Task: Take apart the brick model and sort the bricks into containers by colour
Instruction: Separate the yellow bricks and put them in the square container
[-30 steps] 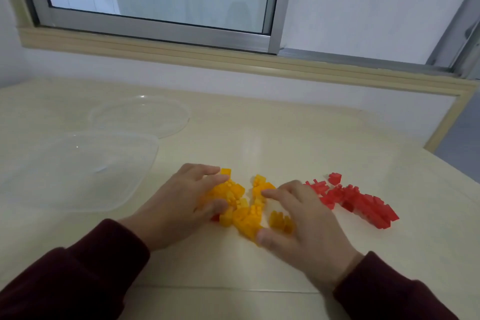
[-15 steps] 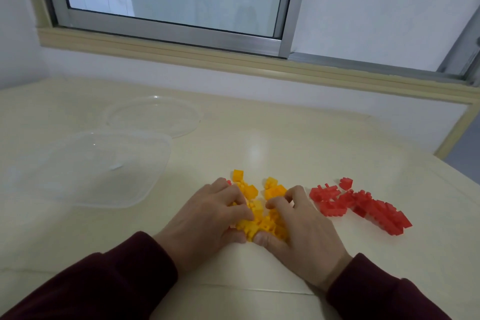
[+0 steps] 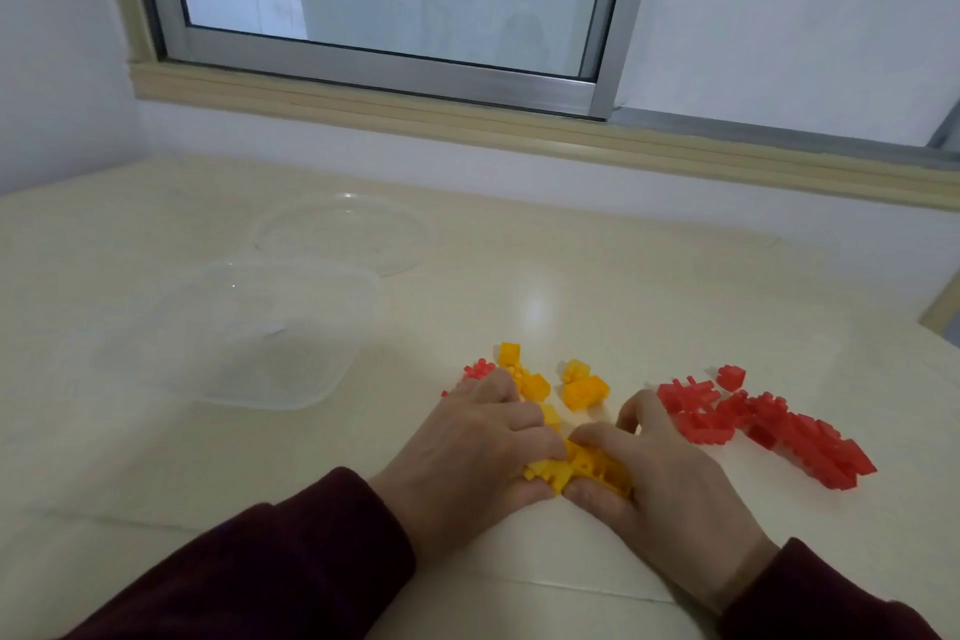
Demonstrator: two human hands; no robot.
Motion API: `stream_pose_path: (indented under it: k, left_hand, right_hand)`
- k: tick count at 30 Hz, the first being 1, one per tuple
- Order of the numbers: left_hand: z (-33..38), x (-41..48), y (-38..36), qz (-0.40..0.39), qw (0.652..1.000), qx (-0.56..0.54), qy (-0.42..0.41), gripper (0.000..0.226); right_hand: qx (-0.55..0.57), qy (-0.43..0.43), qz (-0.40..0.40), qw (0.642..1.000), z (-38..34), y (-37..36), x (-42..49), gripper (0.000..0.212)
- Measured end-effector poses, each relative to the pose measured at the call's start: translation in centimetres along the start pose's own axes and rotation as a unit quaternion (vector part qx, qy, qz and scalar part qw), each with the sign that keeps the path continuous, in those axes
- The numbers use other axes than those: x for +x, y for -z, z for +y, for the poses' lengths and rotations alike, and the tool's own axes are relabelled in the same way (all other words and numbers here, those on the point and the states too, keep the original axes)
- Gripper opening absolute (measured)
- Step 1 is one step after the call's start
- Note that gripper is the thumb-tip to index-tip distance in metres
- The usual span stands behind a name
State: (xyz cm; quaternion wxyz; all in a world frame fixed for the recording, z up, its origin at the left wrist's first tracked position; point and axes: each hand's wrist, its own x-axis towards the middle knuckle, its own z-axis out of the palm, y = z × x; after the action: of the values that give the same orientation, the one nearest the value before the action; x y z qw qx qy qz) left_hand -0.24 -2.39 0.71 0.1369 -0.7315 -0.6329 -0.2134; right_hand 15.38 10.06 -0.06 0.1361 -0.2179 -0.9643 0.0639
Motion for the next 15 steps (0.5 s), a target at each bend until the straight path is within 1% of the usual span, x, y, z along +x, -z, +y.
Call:
stream_pose_path:
  k: [3, 6, 10, 13, 15]
  left_hand:
    - [0.0, -0.2, -0.1, 0.027, 0.999, -0.023, 0.003, 0.019]
    - [-0.1, -0.5, -0.2, 0.057, 0.997, -0.052, 0.021, 0.020]
    - [-0.6, -1.2, 0.1, 0.098, 0.985, -0.108, 0.088, 0.023]
    - [-1.6, -2.0, 0.8, 0.115, 0.974, -0.142, 0.135, 0.025]
    - [-2.4, -2.9, 1.3, 0.118, 0.969, -0.145, 0.161, 0.026]
  right_hand:
    - [0.007, 0.000, 0.006, 1.000, 0.1, 0.0, -0.1, 0.038]
    - [-0.005, -0.001, -0.005, 1.000, 0.1, 0.0, -0.1, 0.036]
    - [0.034, -0.010, 0.003, 0.999, 0.0, 0.1, -0.1, 0.033]
    - [0.075, -0.022, 0.029, 0.997, 0.0, 0.2, -0.1, 0.029]
    - [0.103, -0.032, 0.053, 0.993, 0.1, 0.2, -0.1, 0.026]
